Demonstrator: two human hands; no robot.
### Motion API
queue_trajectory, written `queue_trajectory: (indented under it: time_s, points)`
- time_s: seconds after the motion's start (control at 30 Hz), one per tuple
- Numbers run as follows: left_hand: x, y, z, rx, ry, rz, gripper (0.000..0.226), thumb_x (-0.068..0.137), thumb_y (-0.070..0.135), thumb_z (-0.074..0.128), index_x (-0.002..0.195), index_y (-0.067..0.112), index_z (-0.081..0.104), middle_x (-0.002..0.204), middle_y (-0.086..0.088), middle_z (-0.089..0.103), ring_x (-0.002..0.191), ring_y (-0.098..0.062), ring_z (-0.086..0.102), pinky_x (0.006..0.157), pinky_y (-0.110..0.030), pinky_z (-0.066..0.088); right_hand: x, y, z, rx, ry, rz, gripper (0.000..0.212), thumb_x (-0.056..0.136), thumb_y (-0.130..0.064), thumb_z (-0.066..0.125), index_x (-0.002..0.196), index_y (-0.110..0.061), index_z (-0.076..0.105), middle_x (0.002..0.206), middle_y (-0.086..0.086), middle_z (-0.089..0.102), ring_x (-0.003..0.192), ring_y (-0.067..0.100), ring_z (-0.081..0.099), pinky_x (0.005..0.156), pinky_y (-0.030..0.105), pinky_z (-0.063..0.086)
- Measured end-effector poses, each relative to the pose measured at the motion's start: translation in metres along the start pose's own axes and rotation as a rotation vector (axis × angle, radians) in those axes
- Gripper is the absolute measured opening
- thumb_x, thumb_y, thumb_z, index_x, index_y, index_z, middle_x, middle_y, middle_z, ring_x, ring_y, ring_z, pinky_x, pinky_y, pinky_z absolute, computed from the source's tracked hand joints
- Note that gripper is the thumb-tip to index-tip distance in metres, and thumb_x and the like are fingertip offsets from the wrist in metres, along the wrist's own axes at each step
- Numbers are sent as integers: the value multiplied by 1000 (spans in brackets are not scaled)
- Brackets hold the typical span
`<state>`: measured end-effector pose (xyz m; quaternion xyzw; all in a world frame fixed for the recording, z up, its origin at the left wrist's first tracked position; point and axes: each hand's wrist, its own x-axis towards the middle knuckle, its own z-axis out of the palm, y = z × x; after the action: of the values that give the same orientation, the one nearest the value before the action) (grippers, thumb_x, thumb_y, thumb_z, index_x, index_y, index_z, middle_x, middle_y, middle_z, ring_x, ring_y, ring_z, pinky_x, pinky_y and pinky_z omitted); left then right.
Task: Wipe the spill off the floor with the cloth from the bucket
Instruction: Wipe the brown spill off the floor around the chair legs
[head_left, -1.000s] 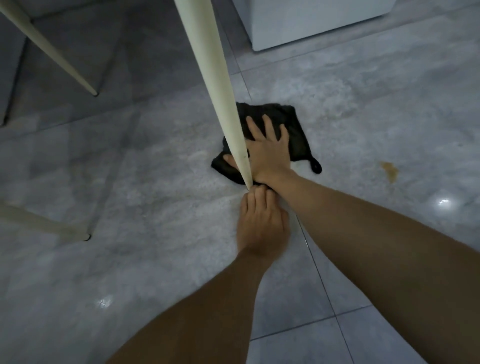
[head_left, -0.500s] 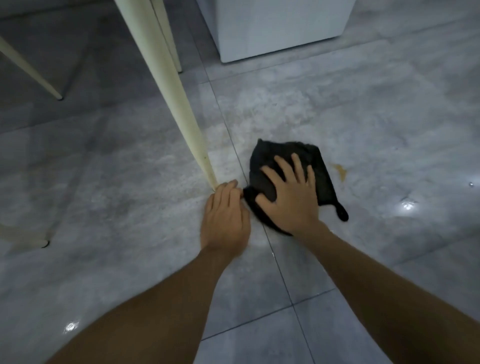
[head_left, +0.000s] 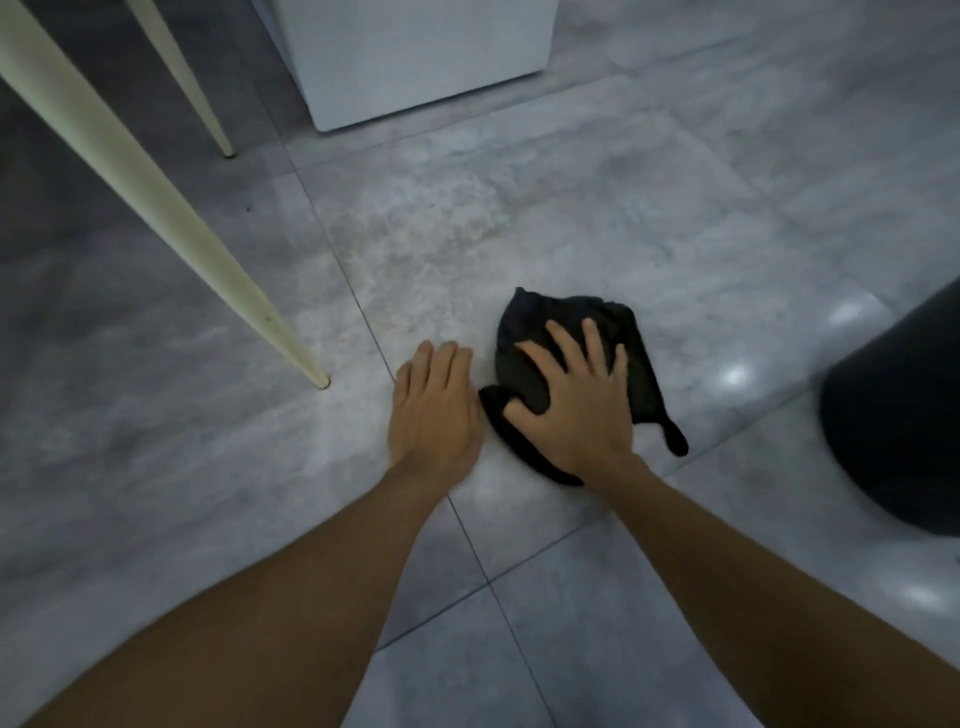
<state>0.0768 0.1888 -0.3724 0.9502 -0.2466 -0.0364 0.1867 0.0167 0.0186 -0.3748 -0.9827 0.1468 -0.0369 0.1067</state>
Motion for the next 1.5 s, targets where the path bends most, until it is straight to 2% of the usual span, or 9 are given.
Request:
queue_trajectory:
  time_s: [0.13, 0.23, 0.37, 0.63, 0.87, 1.03, 1.13, 1.27, 1.5]
  points:
    - [-11, -4, 0, 111, -99, 14, 60, 106, 40, 11, 163, 20, 6, 171, -1, 5, 158, -23, -4, 128, -42, -3, 27, 46, -15, -31, 5, 209, 86, 79, -81, 31, 153, -37, 36, 168, 2, 26, 156, 37, 8, 122, 69, 6]
    - [-4, 3, -1, 105, -53, -16, 56, 107, 39, 22, 159, 19, 28, 166, -4, 28, 156, -27, 17, 126, -46, 12, 49, 34, -13, -58, -25, 282, 87, 82, -83, 30, 158, -41, 25, 171, 1, 18, 156, 40, 3, 121, 70, 0]
    - [16, -1, -4, 86, 91, 29, 34, 101, 35, 41, 125, 15, 55, 126, -6, 57, 119, -28, 49, 104, -42, 38, 14, 25, -4, -22, 27, -41, 76, 83, -73, 40, 150, -37, 43, 164, 1, 36, 155, 35, 18, 120, 68, 14]
    - [24, -7, 2, 123, -60, -67, 63, 104, 52, 18, 162, 29, 8, 171, -4, 7, 156, -36, -8, 127, -49, -4, 129, 11, -7, 19, -42, 270, 96, 79, -86, 36, 159, -36, 23, 170, 3, 19, 157, 37, 3, 121, 69, -1]
    - [23, -12, 4, 163, -62, -41, 66, 104, 52, 15, 163, 22, 11, 172, -2, 2, 157, -36, -8, 126, -51, -1, 115, -18, 10, 51, 2, -125, 79, 82, -73, 32, 151, -37, 42, 163, -1, 37, 156, 30, 17, 123, 63, 10]
    - [24, -9, 4, 139, -68, -50, 70, 103, 51, 18, 163, 17, 4, 172, -4, 1, 157, -36, -11, 127, -51, -1, 172, -15, 4, -12, -79, 199, 90, 80, -86, 29, 158, -42, 23, 172, 0, 13, 157, 37, 1, 122, 67, -3]
    - [27, -9, 3, 89, -69, -87, 77, 102, 50, 23, 161, 4, 4, 171, -13, 3, 157, -34, -8, 127, -49, 0, 189, -51, 11, -17, -124, 65, 89, 80, -86, 28, 158, -43, 23, 172, -3, 12, 157, 36, -1, 120, 67, -4]
    - [25, -11, 0, 37, -52, -78, 76, 100, 41, 27, 157, -7, 14, 166, -24, 16, 157, -35, 4, 128, -45, 2, 145, -52, 13, 120, -14, -229, 68, 81, -65, 40, 140, -37, 56, 157, -7, 48, 153, 27, 26, 121, 62, 17]
    - [25, -12, -1, 18, -18, -54, 69, 97, 32, 29, 157, 0, 21, 165, -20, 23, 156, -38, 7, 128, -47, 3, 113, -23, 7, 52, 3, 22, 65, 89, -57, 42, 148, -31, 46, 163, 0, 37, 156, 32, 16, 124, 61, 4]
